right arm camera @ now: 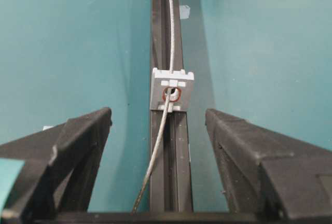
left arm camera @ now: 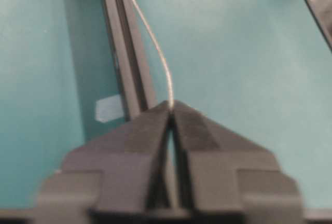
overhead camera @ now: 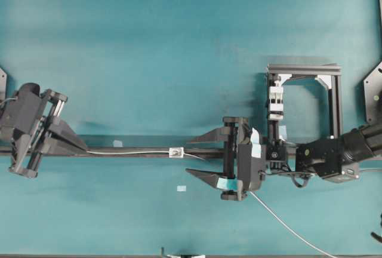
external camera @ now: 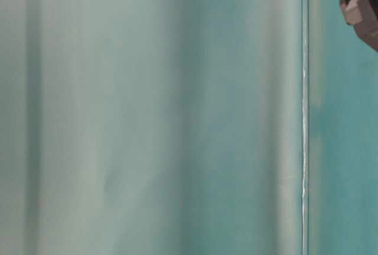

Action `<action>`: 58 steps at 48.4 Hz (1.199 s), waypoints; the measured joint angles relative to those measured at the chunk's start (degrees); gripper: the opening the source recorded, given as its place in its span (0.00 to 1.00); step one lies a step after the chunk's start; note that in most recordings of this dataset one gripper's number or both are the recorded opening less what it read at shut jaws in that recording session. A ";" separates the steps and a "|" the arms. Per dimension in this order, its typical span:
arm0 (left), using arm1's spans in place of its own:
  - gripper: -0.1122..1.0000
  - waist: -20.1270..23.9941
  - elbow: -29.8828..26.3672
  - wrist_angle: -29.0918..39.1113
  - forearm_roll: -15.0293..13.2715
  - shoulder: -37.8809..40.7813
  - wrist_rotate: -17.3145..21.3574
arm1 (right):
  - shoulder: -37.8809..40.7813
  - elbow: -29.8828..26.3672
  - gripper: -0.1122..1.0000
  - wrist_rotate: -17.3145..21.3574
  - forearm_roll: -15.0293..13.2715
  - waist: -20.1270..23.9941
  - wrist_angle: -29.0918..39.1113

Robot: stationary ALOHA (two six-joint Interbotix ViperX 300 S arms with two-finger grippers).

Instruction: Insert the wire through the hole in the metal fitting marked with a red label. (retake)

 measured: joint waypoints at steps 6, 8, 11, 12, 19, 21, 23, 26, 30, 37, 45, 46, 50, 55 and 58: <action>0.18 0.79 -0.44 0.00 0.00 0.79 0.00 | 0.09 0.00 0.82 0.09 0.00 0.00 0.09; 0.26 0.97 -0.62 0.00 0.00 0.97 0.00 | 0.00 -0.09 0.82 0.09 0.00 0.00 0.00; 0.40 1.05 -0.70 0.09 0.09 1.32 0.00 | 0.00 0.00 0.82 0.09 0.00 0.00 0.09; 0.46 1.05 -0.70 0.09 0.00 1.41 0.00 | 0.00 0.00 0.82 0.00 0.09 0.00 0.09; 0.76 1.14 -0.70 0.00 0.00 1.67 0.00 | 0.00 0.00 0.82 0.09 0.09 0.00 0.00; 0.75 1.14 -0.70 0.09 0.00 1.58 0.00 | 0.00 0.00 0.82 0.09 0.00 0.00 0.09; 0.75 1.32 -0.70 0.00 0.09 1.67 0.00 | 0.00 0.00 0.82 0.09 0.00 0.00 0.00; 0.75 1.76 -0.70 0.09 0.00 1.58 0.00 | 0.00 0.00 0.82 0.09 0.00 0.00 0.09; 0.75 2.55 -0.88 0.09 0.09 1.49 0.00 | -0.09 0.00 0.82 0.00 0.09 0.00 0.00; 0.75 4.57 -1.14 0.00 0.00 0.79 0.26 | -2.11 0.97 0.82 0.00 0.00 0.00 0.26; 0.75 7.03 -1.32 0.09 0.00 0.18 0.26 | -5.36 2.81 0.82 -0.35 0.00 0.00 0.35; 0.75 7.38 -1.41 0.09 0.00 0.09 0.26 | -5.71 3.08 0.82 -0.44 0.00 0.00 0.35; 0.75 8.35 -1.49 0.09 0.00 -0.35 0.26 | -7.56 3.96 0.82 -0.88 0.00 -0.18 0.26; 0.75 9.67 -1.58 0.09 0.00 -1.41 0.35 | -9.32 4.83 0.82 -1.32 0.00 -0.70 0.26; 0.75 10.20 -1.58 0.09 0.00 -2.02 0.35 | -10.20 5.27 0.82 -2.02 0.00 -1.05 0.26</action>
